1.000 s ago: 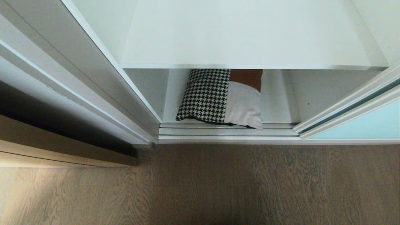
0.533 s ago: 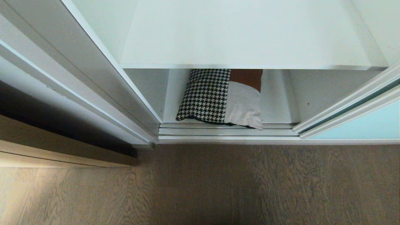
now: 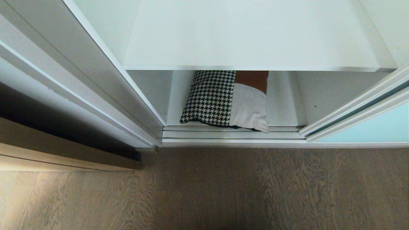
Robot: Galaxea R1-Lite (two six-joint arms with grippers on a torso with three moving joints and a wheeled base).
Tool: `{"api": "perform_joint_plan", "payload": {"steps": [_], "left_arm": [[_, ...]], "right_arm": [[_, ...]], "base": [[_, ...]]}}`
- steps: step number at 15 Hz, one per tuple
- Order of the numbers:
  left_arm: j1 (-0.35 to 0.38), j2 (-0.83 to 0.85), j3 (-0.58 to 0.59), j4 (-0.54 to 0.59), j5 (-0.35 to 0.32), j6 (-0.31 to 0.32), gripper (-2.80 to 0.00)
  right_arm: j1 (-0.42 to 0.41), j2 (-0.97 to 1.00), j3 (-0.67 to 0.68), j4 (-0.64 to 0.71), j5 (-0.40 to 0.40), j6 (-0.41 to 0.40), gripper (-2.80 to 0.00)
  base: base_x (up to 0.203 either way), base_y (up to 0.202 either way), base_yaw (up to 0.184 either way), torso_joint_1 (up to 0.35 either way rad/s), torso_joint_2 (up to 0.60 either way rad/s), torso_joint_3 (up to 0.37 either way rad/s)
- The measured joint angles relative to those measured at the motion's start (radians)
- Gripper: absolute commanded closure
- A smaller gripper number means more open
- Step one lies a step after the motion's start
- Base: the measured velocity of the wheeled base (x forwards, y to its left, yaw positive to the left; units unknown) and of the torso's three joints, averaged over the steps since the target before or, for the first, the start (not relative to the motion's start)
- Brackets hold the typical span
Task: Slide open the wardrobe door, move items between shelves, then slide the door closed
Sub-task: Close the door
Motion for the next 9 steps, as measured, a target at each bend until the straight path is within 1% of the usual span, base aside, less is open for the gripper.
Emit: {"api": "perform_joint_plan", "payload": {"steps": [2, 6, 8, 9], "left_arm": [[0.000, 0.000, 0.000, 0.001, 0.000, 0.000, 0.00], [0.000, 0.000, 0.000, 0.001, 0.000, 0.000, 0.00], [0.000, 0.000, 0.000, 0.001, 0.000, 0.000, 0.00], [0.000, 0.000, 0.000, 0.001, 0.000, 0.000, 0.00]], "right_arm": [[-0.008, 0.000, -0.026, -0.001, -0.007, -0.008, 0.00], [-0.053, 0.003, -0.097, 0.002, -0.012, -0.087, 0.00], [-0.086, 0.006, -0.174, 0.024, -0.025, -0.118, 0.00], [-0.111, 0.004, -0.225, 0.063, -0.025, -0.121, 0.00]], "base": [[0.000, 0.000, 0.000, 0.000, 0.00, 0.000], [0.000, 0.000, 0.000, 0.000, 0.00, 0.000], [0.000, 0.000, 0.000, 0.000, 0.00, 0.000], [0.000, 0.000, 0.000, 0.000, 0.00, 0.000]]}}
